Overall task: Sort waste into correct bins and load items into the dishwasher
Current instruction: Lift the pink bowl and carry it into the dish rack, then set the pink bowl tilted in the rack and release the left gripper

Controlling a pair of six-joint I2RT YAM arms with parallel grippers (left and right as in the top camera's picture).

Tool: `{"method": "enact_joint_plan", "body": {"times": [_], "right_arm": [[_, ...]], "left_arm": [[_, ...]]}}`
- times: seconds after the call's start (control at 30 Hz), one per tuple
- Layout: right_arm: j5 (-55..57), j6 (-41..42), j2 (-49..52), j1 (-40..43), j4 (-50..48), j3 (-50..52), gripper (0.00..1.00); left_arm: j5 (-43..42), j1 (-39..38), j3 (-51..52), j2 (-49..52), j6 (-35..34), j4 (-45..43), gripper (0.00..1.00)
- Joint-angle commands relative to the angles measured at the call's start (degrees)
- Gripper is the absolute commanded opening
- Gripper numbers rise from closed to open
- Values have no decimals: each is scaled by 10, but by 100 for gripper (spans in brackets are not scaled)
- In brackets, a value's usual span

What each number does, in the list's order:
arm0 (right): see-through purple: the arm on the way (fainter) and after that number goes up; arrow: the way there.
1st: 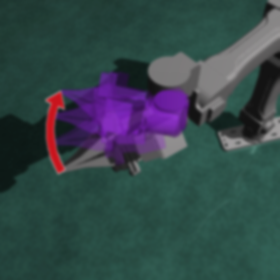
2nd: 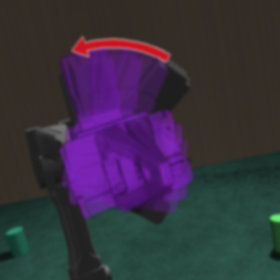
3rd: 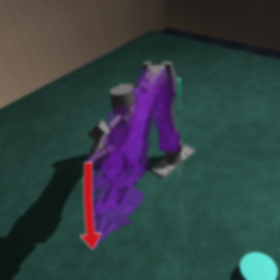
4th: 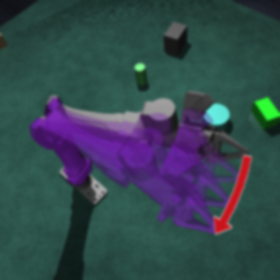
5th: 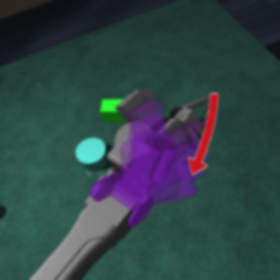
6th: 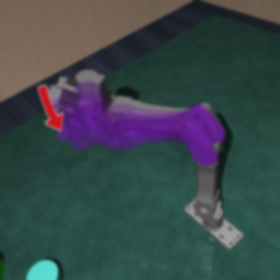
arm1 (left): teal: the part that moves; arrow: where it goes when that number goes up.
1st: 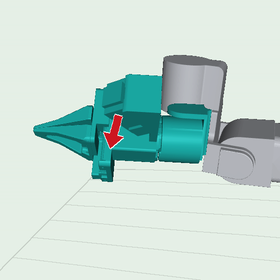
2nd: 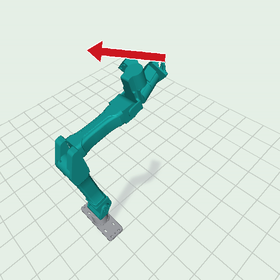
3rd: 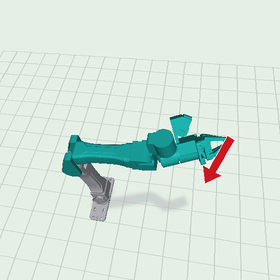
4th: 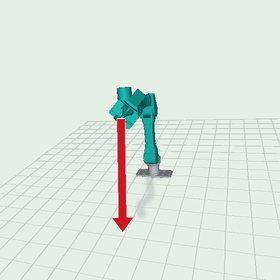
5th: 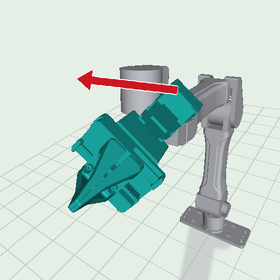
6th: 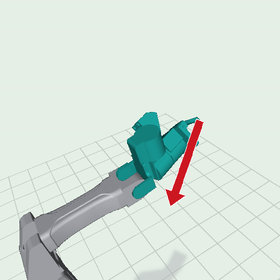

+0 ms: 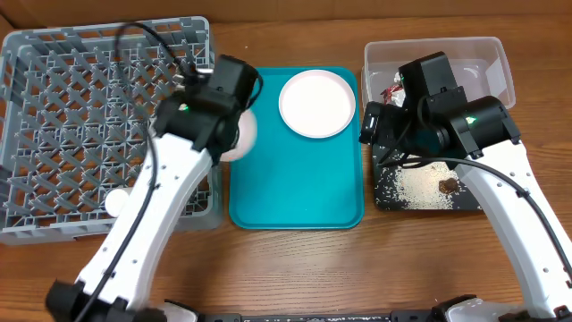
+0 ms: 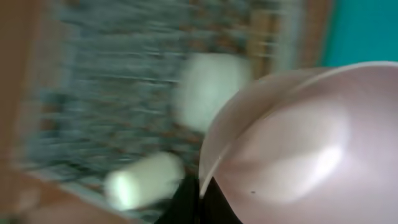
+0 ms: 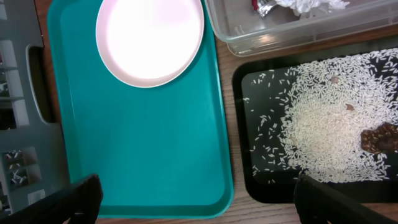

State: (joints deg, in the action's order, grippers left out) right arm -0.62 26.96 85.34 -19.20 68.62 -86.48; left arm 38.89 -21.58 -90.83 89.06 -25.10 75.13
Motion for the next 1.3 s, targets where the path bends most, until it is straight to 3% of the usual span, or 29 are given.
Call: {"method": "enact_joint_plan", "body": {"times": [0.0, 0.17, 0.57, 1.27], "right_arm": [[5, 1, -5, 1, -1, -5, 100], [5, 1, -5, 1, -4, -5, 100], [5, 1, -5, 1, -7, -5, 100], [5, 1, -5, 1, -9, -5, 100]], "left_arm": [[297, 13, -2, 6, -2, 41, 4], [392, 66, -1, 9, -2, 41, 4], [331, 217, 19, 62, -2, -43, 4], [353, 279, 19, 214, 10, -84, 4]]}}
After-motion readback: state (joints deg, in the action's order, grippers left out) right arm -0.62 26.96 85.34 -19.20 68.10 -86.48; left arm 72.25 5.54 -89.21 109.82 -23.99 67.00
